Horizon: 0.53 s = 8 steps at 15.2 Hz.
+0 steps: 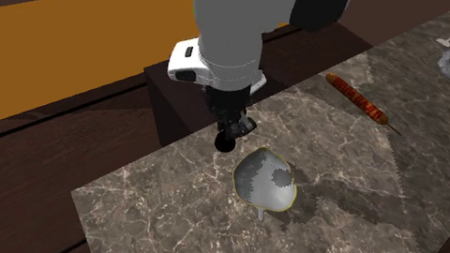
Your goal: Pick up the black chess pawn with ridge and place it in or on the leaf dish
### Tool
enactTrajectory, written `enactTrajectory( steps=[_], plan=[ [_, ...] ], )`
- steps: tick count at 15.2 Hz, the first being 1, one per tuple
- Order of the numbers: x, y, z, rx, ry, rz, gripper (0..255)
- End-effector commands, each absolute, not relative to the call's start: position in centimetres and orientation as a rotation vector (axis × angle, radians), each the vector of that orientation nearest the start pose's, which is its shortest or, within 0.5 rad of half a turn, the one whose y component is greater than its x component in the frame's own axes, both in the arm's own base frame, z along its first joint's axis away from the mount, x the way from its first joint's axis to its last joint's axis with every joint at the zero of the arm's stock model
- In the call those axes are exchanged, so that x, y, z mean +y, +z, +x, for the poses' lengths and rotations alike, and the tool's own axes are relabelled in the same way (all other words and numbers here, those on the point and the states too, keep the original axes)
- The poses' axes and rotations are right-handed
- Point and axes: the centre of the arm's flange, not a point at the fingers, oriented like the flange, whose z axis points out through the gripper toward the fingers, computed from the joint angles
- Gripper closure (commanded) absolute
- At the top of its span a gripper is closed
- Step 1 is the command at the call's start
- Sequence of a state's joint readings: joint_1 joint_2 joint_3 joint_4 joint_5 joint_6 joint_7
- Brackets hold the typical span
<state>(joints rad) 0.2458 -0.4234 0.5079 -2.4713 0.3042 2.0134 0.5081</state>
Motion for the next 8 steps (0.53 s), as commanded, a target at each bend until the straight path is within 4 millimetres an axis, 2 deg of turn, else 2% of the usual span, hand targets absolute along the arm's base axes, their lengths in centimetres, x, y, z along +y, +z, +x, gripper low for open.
enactTrajectory(
  steps=[1,8],
  plan=[
    [32.1,42.1,27.7,-0.089,0.148,-3.119,255],
    [40.5,42.9,23.2,-0.089,0.148,-3.119,255]
  ],
)
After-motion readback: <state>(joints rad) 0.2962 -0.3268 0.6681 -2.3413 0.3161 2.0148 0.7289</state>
